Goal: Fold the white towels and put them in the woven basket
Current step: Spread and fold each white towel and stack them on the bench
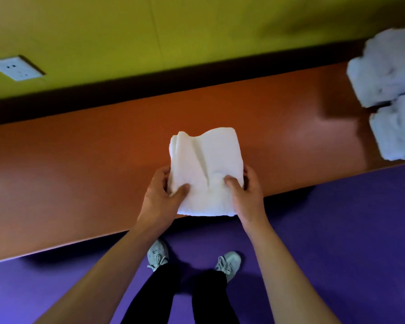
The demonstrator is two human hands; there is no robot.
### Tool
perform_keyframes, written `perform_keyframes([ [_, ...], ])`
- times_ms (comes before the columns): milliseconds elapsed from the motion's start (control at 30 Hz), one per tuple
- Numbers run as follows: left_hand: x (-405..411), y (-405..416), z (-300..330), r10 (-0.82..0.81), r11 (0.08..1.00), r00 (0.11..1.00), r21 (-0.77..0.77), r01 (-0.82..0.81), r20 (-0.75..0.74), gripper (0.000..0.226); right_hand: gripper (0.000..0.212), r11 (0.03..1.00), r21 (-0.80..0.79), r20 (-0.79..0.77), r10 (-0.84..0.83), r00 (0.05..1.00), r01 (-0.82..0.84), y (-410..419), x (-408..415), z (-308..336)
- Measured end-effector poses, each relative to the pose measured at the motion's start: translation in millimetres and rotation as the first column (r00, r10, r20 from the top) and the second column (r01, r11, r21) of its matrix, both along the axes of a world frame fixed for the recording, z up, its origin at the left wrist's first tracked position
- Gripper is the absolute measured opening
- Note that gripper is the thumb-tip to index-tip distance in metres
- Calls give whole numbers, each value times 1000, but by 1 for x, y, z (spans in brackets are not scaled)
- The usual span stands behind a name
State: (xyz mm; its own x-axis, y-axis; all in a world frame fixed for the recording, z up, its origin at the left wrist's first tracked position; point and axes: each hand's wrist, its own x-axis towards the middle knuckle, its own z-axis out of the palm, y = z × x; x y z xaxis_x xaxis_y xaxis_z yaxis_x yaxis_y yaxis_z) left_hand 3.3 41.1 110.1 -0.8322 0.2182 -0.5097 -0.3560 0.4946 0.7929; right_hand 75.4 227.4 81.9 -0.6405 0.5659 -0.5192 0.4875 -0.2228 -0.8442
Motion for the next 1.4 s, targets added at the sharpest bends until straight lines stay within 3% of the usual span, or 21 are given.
perform_keyframes([
  [167,42,82,27,-82,997,997,7,82,-14,45,54,998,-3,-12,-58,998,58,75,54,29],
  [467,109,231,71,-188,977,982,101,186,7,45,41,985,71,4,-155,988,154,214,141,91],
  [733,120,355,73,-313,942,949,144,304,39,52,38,966,143,74,-226,971,214,327,172,103],
  [867,118,425,69,-302,951,932,133,280,200,68,37,964,172,105,-221,969,201,391,177,99],
  [1033,109,512,49,-141,984,841,165,62,522,40,33,974,188,111,-151,982,129,472,180,90],
  [1167,111,571,38,-208,970,887,205,132,412,11,34,958,250,102,-167,981,137,535,184,76],
  [1400,115,654,11,-224,957,938,240,161,265,15,34,955,272,73,-147,986,122,631,165,39],
])
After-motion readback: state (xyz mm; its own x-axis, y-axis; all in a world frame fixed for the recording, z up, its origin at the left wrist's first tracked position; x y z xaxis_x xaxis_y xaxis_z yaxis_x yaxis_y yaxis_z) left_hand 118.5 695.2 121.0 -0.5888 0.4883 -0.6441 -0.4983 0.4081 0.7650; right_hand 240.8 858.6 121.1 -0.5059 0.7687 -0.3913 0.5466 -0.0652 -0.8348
